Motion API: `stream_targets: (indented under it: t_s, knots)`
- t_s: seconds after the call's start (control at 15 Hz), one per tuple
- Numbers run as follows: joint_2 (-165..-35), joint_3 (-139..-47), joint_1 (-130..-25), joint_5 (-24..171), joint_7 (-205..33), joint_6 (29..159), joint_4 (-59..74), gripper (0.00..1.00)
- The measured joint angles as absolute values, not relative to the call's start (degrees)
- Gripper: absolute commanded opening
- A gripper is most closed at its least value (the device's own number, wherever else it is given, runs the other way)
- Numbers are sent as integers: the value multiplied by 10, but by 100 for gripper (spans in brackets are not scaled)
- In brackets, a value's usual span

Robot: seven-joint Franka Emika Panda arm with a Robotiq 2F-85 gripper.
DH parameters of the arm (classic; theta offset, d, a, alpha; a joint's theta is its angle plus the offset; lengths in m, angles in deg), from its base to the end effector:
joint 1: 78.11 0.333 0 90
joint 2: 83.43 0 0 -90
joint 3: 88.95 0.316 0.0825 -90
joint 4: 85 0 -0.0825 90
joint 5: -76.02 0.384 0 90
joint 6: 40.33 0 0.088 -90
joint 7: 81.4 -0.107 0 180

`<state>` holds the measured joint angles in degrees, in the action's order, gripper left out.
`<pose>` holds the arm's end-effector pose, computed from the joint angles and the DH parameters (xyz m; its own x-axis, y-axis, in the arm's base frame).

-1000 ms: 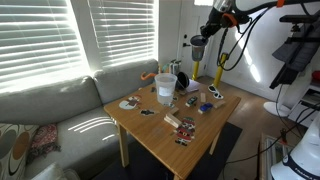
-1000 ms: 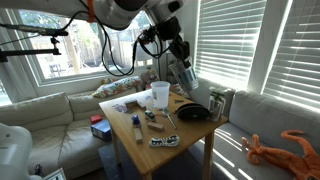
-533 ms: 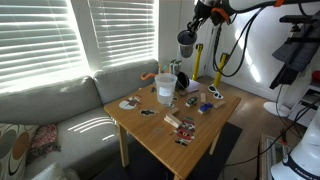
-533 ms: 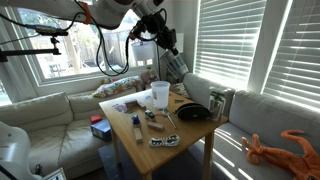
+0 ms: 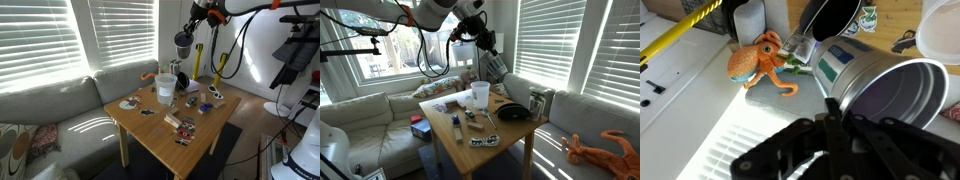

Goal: Lift the silver cup and pour its content into the white cup

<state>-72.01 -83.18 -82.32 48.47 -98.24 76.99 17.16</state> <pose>0.5306 -0.0049 0.6864 0.8584 -0.0218 0.5126 -0.2300 -0.9095 0.3464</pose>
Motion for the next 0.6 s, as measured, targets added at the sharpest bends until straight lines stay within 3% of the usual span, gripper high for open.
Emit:
stream_targets:
  t_s: [0.6]
  knots:
    - [-761,-793,-779,369,-984,771,169,1]
